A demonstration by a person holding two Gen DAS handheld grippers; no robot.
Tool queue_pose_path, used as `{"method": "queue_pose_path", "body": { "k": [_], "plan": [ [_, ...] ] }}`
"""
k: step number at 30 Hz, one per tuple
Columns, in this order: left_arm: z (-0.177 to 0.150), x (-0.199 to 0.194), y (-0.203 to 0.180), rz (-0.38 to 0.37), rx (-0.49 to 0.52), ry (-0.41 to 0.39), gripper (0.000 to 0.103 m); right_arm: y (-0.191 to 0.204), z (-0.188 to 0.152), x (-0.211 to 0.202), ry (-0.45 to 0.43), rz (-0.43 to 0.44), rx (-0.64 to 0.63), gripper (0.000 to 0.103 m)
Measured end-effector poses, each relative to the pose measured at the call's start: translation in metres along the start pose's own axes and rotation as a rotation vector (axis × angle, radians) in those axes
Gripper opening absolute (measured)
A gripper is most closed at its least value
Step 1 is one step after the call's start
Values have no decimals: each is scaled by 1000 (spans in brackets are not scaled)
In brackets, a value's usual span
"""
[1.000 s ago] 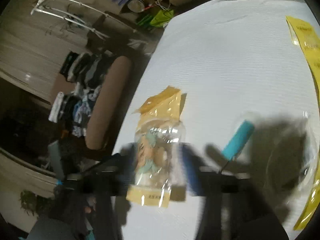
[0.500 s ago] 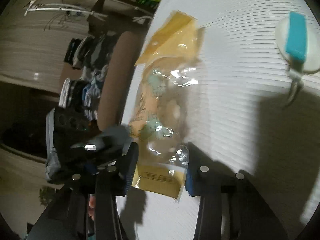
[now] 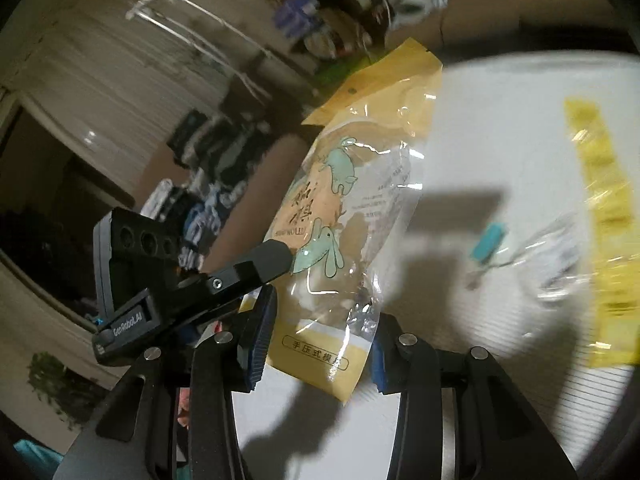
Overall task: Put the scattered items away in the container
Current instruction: 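Carry the food-mould bag with both grippers into the grey box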
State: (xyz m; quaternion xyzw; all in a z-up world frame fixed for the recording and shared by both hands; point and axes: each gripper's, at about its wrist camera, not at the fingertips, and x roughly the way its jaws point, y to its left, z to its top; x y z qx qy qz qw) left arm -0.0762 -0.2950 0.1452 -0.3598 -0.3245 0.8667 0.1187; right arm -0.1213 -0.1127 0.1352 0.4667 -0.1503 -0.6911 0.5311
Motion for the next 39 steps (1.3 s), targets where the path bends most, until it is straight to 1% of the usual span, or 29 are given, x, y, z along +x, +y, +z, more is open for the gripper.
{"method": "queue_pose_path", "body": {
  "k": [2,3,5,8,11,13,14,16,20,22,24,27,28,29,31,32,33,35,37,39],
  "plan": [
    [-3,8,-38,-32,47,11,55,1,-5,-44,-35,-32,0,41],
    [-3,19,-56,-43,64,27,55,-3,-8,-62,-46,-48,12,41],
    [-3,45,-93,-66,98,85,55,-16,-16,-100,-71,-80,45,41],
    [-4,91,-152,-85,166,178,55,-47,-28,-159,-121,-107,135,41],
    [-9,133,-190,-105,179,258,55,-84,-35,-207,-157,-138,215,41],
    [-12,161,-205,-101,170,304,55,-102,-36,-220,-158,-147,257,41],
    [-17,166,-210,-95,162,320,55,-112,-38,-228,-154,-150,274,41],
    [-25,173,-214,-79,153,339,55,-126,-41,-235,-141,-151,295,41],
    [-39,186,-222,-42,151,372,55,-143,-46,-239,-105,-140,318,41],
    [-41,196,-224,-23,153,376,55,-160,-49,-250,-95,-125,332,41],
    [-41,203,-223,5,144,376,55,-173,-48,-251,-82,-112,351,41],
    [-39,215,-219,27,122,379,56,-179,-41,-246,-59,-125,352,41],
    [-39,217,-217,33,115,378,56,-180,-38,-244,-51,-129,352,41],
    [-39,220,-215,47,113,374,60,-183,-35,-243,-44,-135,356,41],
    [-37,226,-210,107,112,375,64,-190,-28,-237,-18,-170,362,42],
    [-36,227,-207,134,106,378,68,-195,-24,-233,14,-206,372,44],
    [-37,226,-204,145,100,376,68,-197,-21,-231,36,-241,379,42],
    [-36,214,-204,136,114,353,73,-198,-15,-226,95,-339,360,52],
    [-35,200,-208,151,148,324,75,-193,-8,-225,120,-399,310,53],
    [-33,183,-212,146,179,294,75,-187,-3,-227,125,-457,267,56]
  ]
}}
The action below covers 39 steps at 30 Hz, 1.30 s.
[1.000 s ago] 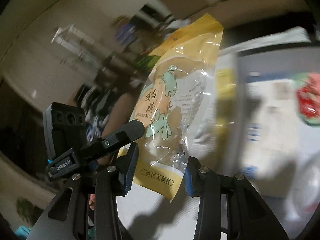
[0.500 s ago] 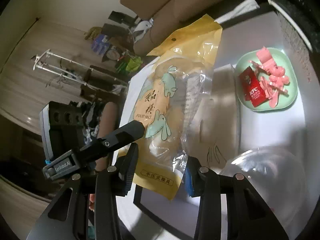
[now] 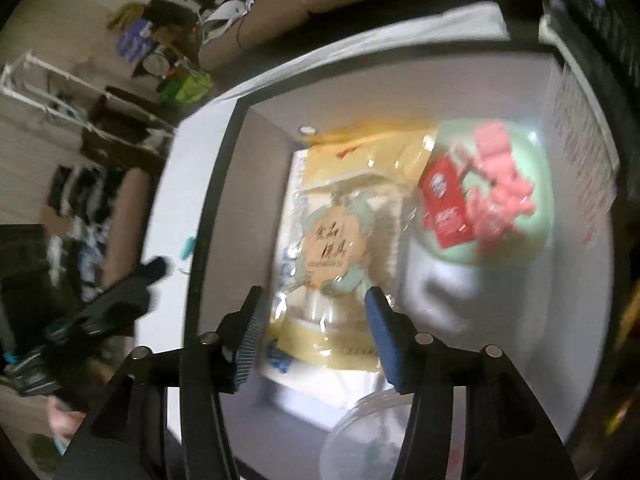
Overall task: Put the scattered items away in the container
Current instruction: 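Carry the food-mould bag with both grippers into the grey box, then release the food-mould bag beside the green plate in the box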
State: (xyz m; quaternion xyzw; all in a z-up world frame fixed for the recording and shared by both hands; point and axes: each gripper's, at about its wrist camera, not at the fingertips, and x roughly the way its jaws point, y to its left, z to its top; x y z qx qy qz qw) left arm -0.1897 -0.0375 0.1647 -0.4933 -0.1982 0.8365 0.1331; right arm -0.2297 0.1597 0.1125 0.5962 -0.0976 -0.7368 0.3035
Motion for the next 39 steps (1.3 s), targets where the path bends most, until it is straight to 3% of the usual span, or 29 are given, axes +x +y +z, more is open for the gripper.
{"method": "queue_pose_path", "body": {
  "k": [7,12,20,23,27,29,35,39],
  "plan": [
    [-21,-46,5,28,87,-51,75,-15,11,28,87,-129,34,59],
    [-44,-68,27,-9,81,-64,76,-8,21,52,159,-161,41,61],
    [-69,-71,87,3,14,-47,76,25,29,82,154,-174,48,61],
    [-78,-74,103,-5,16,-61,76,48,26,69,127,-241,-70,61],
    [-87,-72,105,-6,89,-80,76,78,0,38,118,-351,-320,65],
    [-91,-70,99,-5,125,-88,86,83,-18,32,156,-372,-376,65],
    [-99,-56,76,19,182,-66,88,74,-46,56,253,-434,-385,65],
    [-103,-56,62,1,202,-69,89,59,-43,72,235,-504,-376,65]
  ]
}}
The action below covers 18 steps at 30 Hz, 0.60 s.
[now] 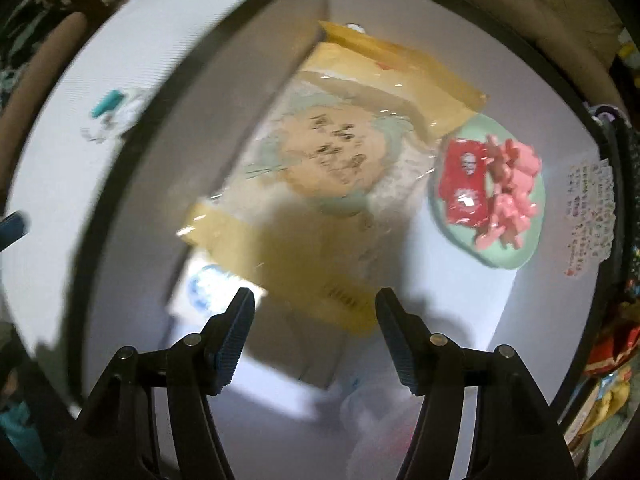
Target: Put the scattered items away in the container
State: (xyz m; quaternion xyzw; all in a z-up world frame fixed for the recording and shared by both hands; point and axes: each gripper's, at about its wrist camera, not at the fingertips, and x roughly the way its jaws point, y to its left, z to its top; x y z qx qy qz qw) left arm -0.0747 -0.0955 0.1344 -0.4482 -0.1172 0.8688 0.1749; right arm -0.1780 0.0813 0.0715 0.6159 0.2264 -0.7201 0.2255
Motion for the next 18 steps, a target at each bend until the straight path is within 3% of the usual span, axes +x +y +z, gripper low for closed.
{"method": "queue_pose_path", "body": {
  "k": [5,9,12,15,17,18],
  "plan": [
    [1,3,-14,0,34,-4,89,-20,6,4,-54,-32,76,67],
    [3,3,-21,-1,47,-7,89,-27,-9,-7,-84,19,97,66],
    [2,2,-24,-1,55,-9,89,-30,-27,-33,-161,50,121,69],
    [1,3,-21,-3,53,-5,90,-28,-45,-62,-251,98,149,82],
    [-1,2,-17,-3,44,-8,102,-20,-55,-82,-326,126,148,82],
    [-1,1,-13,-7,37,-16,103,-11,-52,-93,-354,133,153,82]
  ]
}}
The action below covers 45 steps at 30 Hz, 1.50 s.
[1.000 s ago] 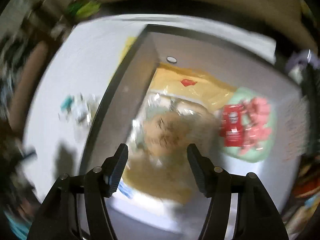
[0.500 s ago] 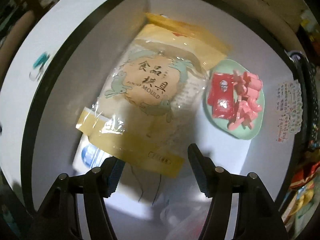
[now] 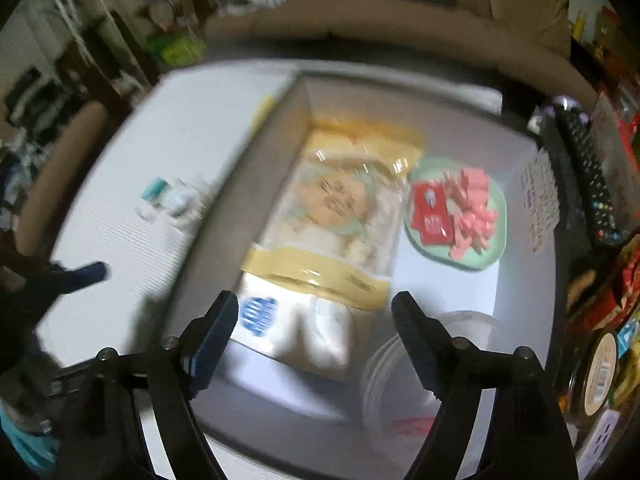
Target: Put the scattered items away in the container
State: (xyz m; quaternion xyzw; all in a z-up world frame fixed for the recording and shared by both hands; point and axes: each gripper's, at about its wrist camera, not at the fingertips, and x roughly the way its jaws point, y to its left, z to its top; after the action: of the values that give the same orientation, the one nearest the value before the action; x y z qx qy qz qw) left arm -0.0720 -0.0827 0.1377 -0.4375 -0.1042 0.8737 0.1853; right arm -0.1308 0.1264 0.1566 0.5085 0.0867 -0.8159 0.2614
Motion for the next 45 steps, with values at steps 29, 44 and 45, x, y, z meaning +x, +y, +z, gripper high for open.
{"method": "queue_pose_path", "body": {
  "k": [29,44,45],
  "plan": [
    [-144,34,-48,322,-21,25,103,3,-197,0,-242,-190,243,103],
    [-168,65,-59,434,-6,35,103,6,-210,52,-170,-298,232,103],
    [-168,65,-59,435,-8,35,103,6,-209,52,-170,-301,233,103]
  ]
}}
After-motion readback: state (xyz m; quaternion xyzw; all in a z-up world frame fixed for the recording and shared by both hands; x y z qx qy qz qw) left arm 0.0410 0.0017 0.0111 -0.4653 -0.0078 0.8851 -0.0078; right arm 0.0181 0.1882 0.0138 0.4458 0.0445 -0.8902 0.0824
